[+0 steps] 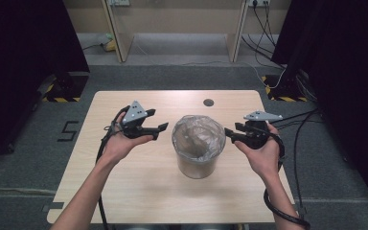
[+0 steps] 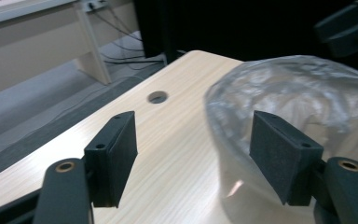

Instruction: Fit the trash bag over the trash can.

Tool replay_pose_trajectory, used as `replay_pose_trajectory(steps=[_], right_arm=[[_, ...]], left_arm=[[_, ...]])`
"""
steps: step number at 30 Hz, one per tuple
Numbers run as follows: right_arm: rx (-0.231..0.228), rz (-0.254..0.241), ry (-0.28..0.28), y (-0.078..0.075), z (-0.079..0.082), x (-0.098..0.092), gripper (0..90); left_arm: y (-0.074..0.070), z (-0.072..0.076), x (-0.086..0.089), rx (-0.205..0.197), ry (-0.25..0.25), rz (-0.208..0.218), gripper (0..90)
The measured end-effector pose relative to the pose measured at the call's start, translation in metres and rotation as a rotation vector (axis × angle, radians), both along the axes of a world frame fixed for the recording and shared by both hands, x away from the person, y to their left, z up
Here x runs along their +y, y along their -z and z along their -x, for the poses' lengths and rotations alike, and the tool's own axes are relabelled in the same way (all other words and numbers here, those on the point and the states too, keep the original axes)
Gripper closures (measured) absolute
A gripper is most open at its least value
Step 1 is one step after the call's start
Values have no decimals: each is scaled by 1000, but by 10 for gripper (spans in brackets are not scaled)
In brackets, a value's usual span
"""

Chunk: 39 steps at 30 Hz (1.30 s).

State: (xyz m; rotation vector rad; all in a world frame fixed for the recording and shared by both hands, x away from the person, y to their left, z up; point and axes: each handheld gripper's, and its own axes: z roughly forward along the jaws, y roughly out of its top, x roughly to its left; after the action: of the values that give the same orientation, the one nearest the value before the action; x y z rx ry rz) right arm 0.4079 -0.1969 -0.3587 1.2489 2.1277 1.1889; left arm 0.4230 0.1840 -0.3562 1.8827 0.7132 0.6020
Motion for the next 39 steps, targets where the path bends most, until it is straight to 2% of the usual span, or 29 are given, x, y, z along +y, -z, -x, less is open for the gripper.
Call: replay_pose_trajectory(steps=[8,10,15,26,39], right_arm=[[-7,-17,34,4,5,-13,483],[-9,-16,41,6,7,-17,473],[-5,-15,73,13,14,-32,469],[1,-20,143,35,27,-58,454],[13,-21,181,69,44,-80,445]], left_arm=[[10,9,33,-10,-63,-5,312],[14,11,41,-24,-74,-11,311],[24,19,61,-11,-117,-24,311],[62,38,103,12,-224,-24,312],[101,62,134,36,-317,-19,311]])
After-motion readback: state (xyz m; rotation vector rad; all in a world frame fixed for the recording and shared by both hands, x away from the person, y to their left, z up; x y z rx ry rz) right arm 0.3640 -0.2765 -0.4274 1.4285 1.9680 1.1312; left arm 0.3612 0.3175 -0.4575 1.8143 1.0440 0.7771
